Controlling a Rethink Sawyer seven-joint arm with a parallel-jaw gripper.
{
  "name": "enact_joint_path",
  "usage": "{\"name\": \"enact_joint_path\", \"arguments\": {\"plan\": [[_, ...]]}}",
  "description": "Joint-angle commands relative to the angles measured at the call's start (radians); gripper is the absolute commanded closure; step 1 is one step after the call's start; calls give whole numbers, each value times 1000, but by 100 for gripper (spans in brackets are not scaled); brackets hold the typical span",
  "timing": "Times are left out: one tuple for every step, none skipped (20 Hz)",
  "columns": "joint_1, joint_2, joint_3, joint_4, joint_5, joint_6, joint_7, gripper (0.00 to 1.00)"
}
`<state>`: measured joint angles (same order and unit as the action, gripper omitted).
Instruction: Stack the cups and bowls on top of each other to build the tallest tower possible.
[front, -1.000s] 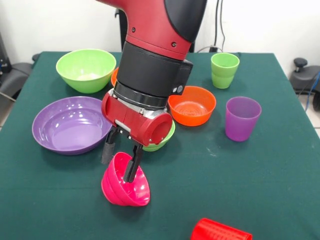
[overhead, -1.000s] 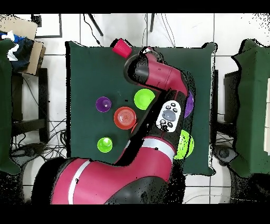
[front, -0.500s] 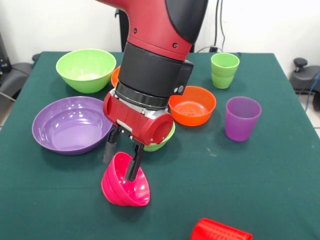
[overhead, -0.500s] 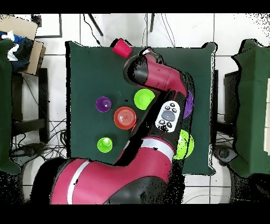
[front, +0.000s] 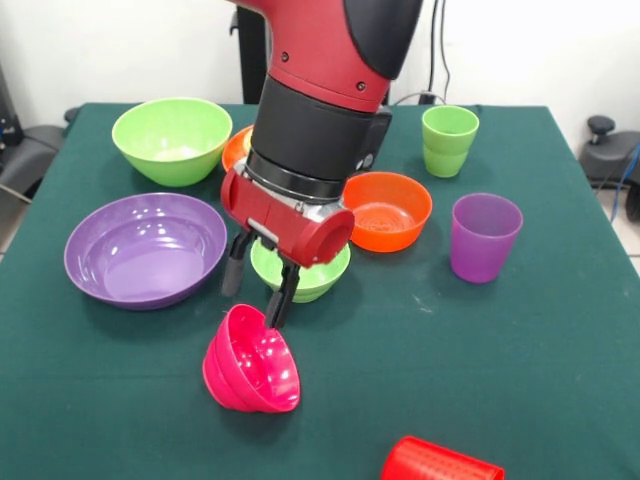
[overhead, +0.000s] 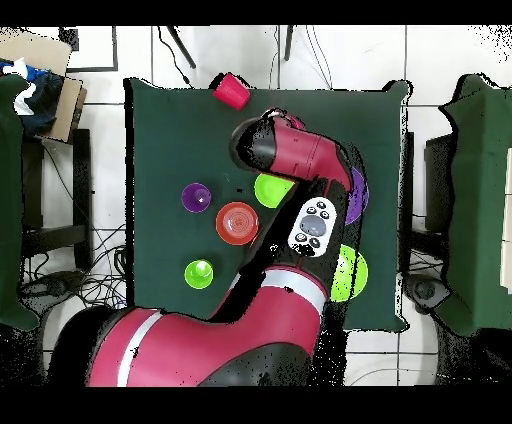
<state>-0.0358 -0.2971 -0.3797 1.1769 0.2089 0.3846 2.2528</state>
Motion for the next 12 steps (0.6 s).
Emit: {"name": "enact_joint_path", "arguments": {"plan": [[18,-15,91,94,-111,172,-70,0],[14,-14,92,94,-115,168,-70,0],[11,-10,93,87,-119,167,-68,0],[8,-7,94,80,-123,166,-67,0],[7,-3,94,72,-126,167,-65,0],[3,0,97,69,-130,164,-65,0],[1,3,99,61,-133,166,-64,0],[-1,7,101,50,-135,171,-64,0],[-8,10,105,49,-137,165,-66,0],[-12,11,107,50,-139,160,-67,0],[-16,11,110,50,-141,156,-68,0],[-19,15,111,42,-141,157,-68,0]]}}
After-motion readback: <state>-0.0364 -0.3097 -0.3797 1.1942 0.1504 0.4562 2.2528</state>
